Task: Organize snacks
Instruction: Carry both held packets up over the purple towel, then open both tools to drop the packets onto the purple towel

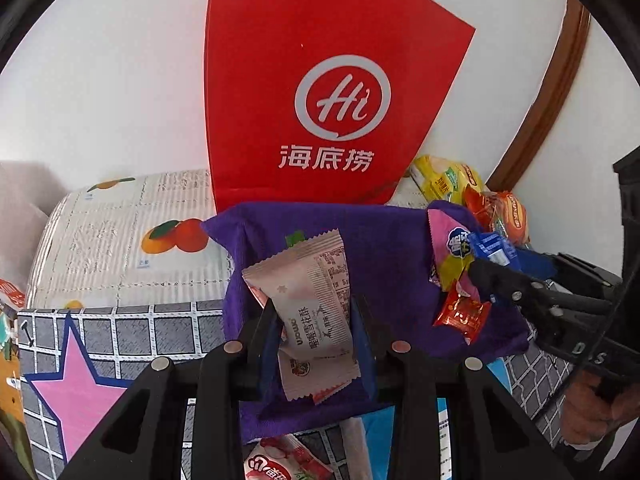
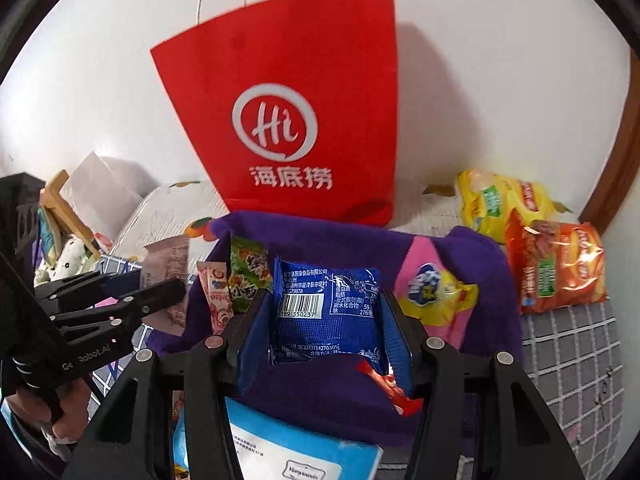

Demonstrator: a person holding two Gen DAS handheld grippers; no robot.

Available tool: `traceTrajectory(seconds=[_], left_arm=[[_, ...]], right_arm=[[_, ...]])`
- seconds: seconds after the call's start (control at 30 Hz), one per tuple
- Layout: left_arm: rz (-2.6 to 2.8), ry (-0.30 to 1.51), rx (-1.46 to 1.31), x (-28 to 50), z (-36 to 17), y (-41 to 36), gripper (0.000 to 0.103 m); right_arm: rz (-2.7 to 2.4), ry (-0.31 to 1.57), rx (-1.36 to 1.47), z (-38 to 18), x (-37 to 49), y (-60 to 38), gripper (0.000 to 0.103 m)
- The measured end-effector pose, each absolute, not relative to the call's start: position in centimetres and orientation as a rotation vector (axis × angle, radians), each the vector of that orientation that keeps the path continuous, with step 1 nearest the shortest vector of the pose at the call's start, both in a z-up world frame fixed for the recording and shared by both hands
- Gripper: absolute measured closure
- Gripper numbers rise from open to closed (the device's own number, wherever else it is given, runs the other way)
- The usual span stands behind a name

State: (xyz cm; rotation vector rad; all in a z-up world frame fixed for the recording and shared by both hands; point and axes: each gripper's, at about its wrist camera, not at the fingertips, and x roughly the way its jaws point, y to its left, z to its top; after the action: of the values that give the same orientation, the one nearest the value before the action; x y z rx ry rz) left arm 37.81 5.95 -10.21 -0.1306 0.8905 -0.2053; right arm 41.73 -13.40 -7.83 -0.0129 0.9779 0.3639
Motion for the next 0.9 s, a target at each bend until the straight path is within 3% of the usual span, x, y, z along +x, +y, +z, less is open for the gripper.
traceTrajectory(seconds=[0.9], left_arm=[[-0.186,0.955,-0.14,39.3,-12.7,6.3,0.071]], right_arm=[[0.383,1.106,-0.102,-11.6,42.7,-12.8,0.048]])
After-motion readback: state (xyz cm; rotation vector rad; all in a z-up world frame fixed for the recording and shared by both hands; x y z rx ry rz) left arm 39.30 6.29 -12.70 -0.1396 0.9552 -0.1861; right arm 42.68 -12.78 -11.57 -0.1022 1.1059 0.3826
